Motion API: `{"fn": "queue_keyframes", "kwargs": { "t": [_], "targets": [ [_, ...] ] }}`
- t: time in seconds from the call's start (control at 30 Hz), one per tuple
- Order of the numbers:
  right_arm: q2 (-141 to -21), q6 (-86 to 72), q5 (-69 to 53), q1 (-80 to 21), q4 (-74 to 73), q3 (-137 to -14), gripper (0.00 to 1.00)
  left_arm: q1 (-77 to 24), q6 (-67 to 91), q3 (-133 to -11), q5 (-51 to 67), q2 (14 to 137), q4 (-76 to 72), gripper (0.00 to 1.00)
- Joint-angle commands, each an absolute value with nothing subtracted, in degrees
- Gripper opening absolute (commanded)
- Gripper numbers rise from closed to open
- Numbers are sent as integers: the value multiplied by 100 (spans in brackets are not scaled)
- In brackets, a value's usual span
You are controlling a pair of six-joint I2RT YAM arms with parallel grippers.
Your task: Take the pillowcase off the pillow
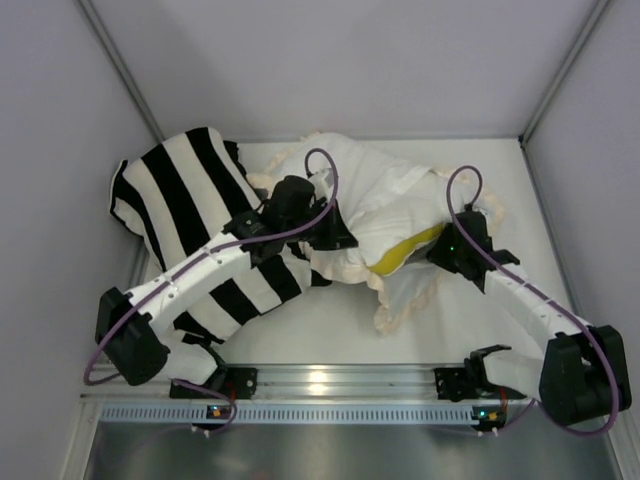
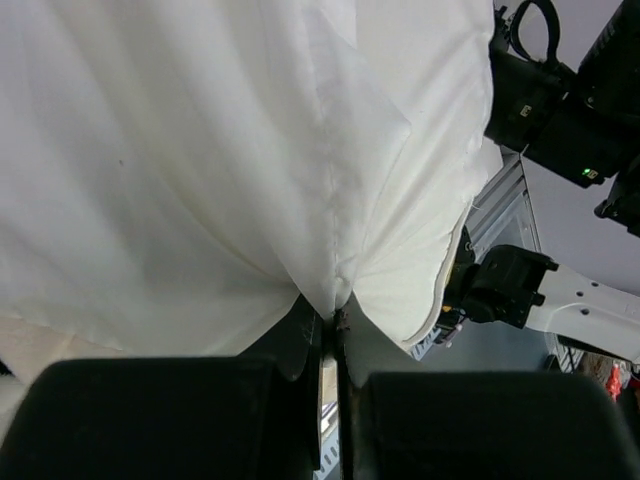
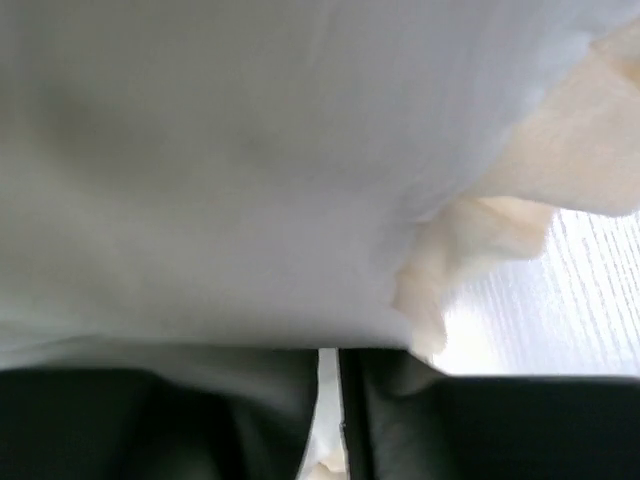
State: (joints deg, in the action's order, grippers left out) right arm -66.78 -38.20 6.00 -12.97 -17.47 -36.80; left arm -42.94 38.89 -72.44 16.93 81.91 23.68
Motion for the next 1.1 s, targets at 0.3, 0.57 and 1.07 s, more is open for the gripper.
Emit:
{"fn": "queue_keyframes", "kwargs": {
  "t": [0.3,0.57,1.07],
  "targets": [
    [-5316,-2935,1538,-1450,-3338,-4295,63,-3858,3832,-6091,1741,6417,2144,0],
    [-4941,-3024,984,-1784,-3753,-5193,60,-3850,3876,-5951,1749,6108,2303,0],
    [-6379,-3408,3049,-1697,-3858,-5450,0,-3850,3762,-6187,1592,5195,3005,0]
  ]
}}
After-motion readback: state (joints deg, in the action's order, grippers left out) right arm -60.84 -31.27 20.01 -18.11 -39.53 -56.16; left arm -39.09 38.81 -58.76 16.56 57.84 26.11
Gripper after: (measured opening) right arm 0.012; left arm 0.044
